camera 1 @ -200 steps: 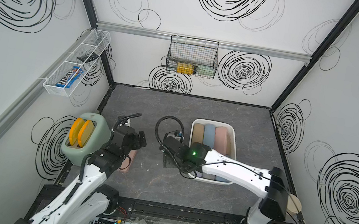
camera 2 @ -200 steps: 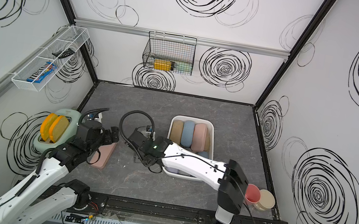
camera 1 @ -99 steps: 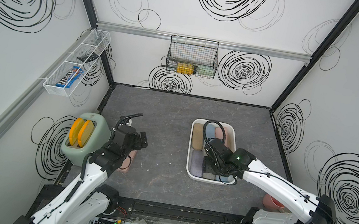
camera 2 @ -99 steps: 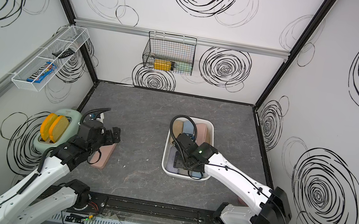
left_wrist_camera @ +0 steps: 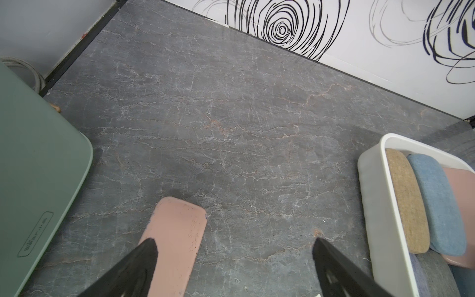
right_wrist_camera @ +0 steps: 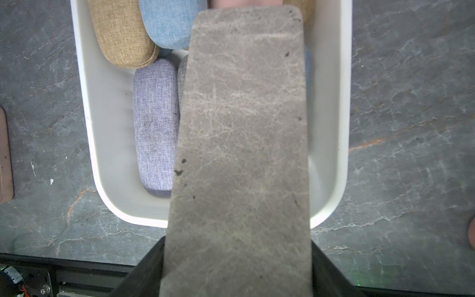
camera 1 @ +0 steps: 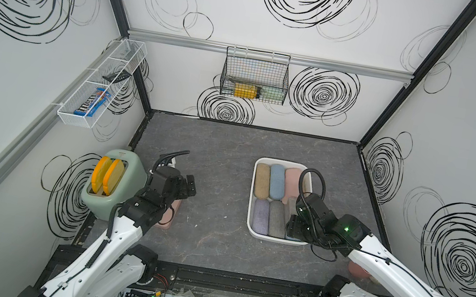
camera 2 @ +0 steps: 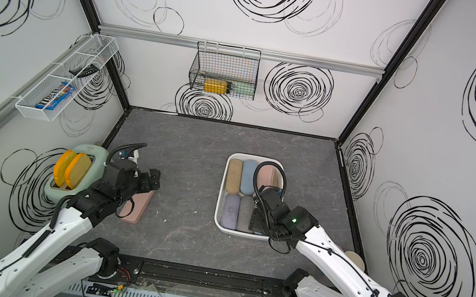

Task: Put the glasses cases into the storage boxes
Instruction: Place the glasses case in the storage box.

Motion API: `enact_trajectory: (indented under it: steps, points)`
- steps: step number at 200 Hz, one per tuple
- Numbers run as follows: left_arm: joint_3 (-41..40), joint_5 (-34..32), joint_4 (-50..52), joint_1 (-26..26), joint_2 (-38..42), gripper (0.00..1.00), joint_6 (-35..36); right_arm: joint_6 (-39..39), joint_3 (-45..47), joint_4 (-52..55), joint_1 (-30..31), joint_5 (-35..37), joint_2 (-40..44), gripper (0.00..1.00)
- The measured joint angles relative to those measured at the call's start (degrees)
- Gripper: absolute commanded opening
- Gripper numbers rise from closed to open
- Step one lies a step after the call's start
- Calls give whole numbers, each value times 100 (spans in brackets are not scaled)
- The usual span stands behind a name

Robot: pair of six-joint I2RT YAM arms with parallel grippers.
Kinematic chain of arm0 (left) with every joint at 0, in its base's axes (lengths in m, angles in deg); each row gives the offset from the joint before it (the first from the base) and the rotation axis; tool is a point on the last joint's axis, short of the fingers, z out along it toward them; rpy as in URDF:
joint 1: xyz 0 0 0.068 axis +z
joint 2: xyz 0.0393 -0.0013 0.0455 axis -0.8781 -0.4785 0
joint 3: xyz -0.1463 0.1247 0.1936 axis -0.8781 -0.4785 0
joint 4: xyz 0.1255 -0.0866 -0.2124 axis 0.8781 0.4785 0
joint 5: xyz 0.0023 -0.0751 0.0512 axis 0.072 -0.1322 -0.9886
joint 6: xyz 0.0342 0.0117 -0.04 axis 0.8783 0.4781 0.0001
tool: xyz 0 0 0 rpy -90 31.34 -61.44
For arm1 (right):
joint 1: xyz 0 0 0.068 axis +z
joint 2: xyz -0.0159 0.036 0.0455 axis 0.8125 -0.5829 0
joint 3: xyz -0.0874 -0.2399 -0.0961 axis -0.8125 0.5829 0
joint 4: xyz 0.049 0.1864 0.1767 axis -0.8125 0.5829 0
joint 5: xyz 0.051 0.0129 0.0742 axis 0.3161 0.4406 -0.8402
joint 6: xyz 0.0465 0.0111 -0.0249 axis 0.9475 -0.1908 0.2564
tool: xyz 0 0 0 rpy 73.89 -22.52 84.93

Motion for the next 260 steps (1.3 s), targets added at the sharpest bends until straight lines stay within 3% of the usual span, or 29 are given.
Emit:
enact_trajectory:
  steps: [153,196,260]
  points:
    - [0,-7,-9,-39,-2,96,0,-546,597,-962,-404,162,-632,59]
    - [0,-31,-9,-157,-2,96,0,-560,608,-1010,-404,155,-977,78]
    - [0,-144,-9,-313,0,98,0,-278,579,-988,-450,332,-1419,89]
